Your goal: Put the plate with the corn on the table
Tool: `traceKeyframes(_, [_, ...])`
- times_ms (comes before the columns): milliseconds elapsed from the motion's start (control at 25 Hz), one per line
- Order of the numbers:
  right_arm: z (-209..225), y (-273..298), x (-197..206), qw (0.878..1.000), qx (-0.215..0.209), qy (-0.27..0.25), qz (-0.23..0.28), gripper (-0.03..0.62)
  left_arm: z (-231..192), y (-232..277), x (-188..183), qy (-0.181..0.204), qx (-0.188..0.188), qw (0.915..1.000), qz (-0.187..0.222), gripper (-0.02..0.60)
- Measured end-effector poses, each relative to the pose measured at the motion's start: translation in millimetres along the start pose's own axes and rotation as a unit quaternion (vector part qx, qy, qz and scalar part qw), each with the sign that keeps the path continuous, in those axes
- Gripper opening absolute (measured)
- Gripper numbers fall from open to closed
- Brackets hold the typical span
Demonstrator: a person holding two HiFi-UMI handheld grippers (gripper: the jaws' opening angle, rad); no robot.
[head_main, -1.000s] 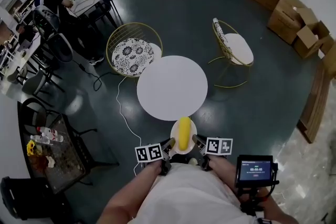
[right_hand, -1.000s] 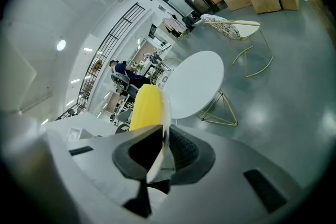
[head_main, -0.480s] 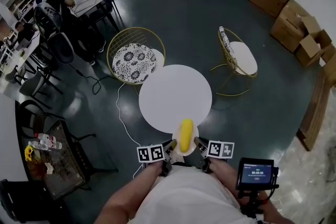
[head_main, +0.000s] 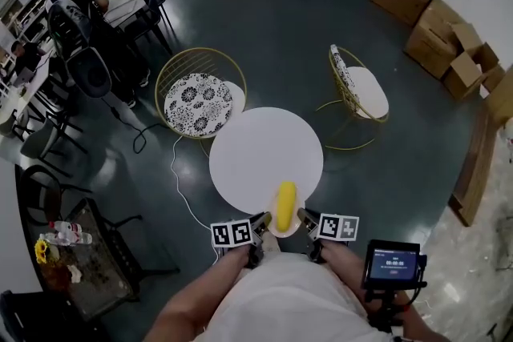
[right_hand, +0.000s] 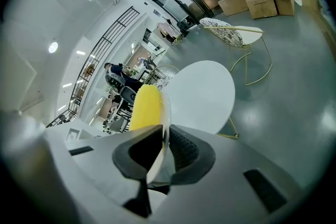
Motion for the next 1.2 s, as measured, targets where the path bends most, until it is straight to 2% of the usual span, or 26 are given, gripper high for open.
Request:
traceKeyframes(320, [-12.1, 20.3, -18.8, 1.000, 0.005, 0.002, 0.010, 0.049, -15.0, -5.9, -29.6, 0.011, 0.005, 0.9999, -0.003, 0.040])
traceKeyframes(640, [-14.7, 38.6, -19.4, 1.000, 0.002, -0.002, -0.009, 0.049, -29.2, -12.1, -32.0, 0.008, -0.001, 1.0000, 0.006, 0.040])
traceKeyframes(1200, [-31.6, 100.0, -54.5, 0.994, -0.022, -0.066, -0.084, 0.049, -74.4, -25.7, -57.4, -0.052, -0.036, 0.9965, 0.054, 0.040])
Point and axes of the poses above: the fingertips, and each gripper's own axes: y forward along the fingers, z to its right, x out of its underside, the point moved 3 cm from there along -y, backward along the fingers, and after that the axes turned 10 degrees about -z, right-handed, at the moved point
